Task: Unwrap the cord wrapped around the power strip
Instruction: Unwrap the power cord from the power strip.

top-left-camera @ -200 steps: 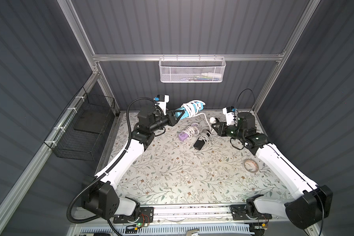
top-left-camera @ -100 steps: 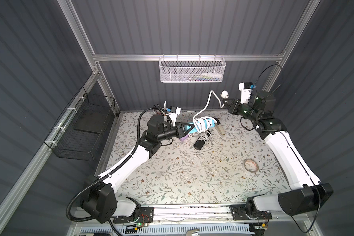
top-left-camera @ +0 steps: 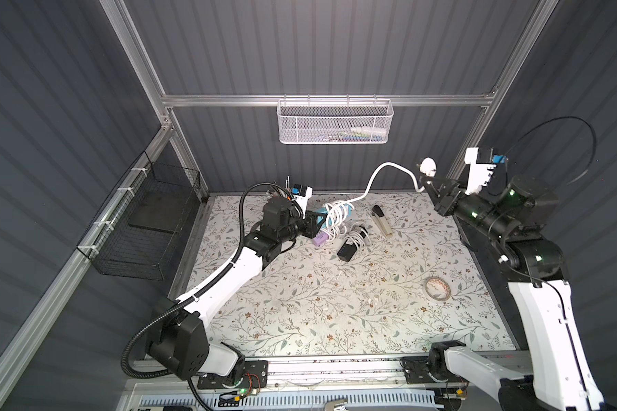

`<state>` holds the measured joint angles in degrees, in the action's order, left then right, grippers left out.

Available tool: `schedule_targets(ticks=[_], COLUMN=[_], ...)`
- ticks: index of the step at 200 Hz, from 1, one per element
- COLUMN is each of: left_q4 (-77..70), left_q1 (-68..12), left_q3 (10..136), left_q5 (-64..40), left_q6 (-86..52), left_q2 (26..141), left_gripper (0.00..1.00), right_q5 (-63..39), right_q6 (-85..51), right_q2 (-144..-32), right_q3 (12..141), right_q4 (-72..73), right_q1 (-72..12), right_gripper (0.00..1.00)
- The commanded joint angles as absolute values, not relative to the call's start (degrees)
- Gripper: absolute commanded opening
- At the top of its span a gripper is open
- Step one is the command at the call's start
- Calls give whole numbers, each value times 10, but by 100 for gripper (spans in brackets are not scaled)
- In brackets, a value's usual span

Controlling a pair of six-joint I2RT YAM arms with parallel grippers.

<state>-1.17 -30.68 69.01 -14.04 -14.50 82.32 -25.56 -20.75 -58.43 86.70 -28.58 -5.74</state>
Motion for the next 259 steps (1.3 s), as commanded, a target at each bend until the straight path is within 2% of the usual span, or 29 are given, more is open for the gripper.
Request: schedule_targets(ticks=[1, 22, 44, 74, 90, 119, 214, 240, 259], left_q4=[-44, -29, -27, -20, -37, -72, -162, -169, -171], left_q1=[-298, -279, -250, -245, -242, -241, -241, -241, -240], left_q3=[748, 784, 830, 836, 818, 772, 731, 718, 713], left_q5=[-121, -153, -242, -230, -233, -242, -260, -227, -219], left_q6=[-62, -48, -66, -53, -57, -67, -117, -108, -104], left_q2=[827, 840, 860, 857, 842, 809, 755, 737, 734], left_gripper=[0, 0, 0, 0, 0, 0, 0, 0, 0], right_q5=[-253, -240, -235, -199, -151, -123, -149, -186, -251], right_q6=[-209, -211, -213, -208, -205, -226, -289, -315, -336], right_q2=[-560, -532, -514, -501, -498, -497, -553, -566, -585], right_q3=[816, 751, 694, 646, 624, 580, 461, 421, 395], right_q4=[-332, -339, -341, -360, -367, -361, -286, -253, -232], right_q1=[-54, -54, -54, -54, -51, -24, 99, 165, 225], right_gripper=[0, 0, 0, 0, 0, 0, 0, 0, 0])
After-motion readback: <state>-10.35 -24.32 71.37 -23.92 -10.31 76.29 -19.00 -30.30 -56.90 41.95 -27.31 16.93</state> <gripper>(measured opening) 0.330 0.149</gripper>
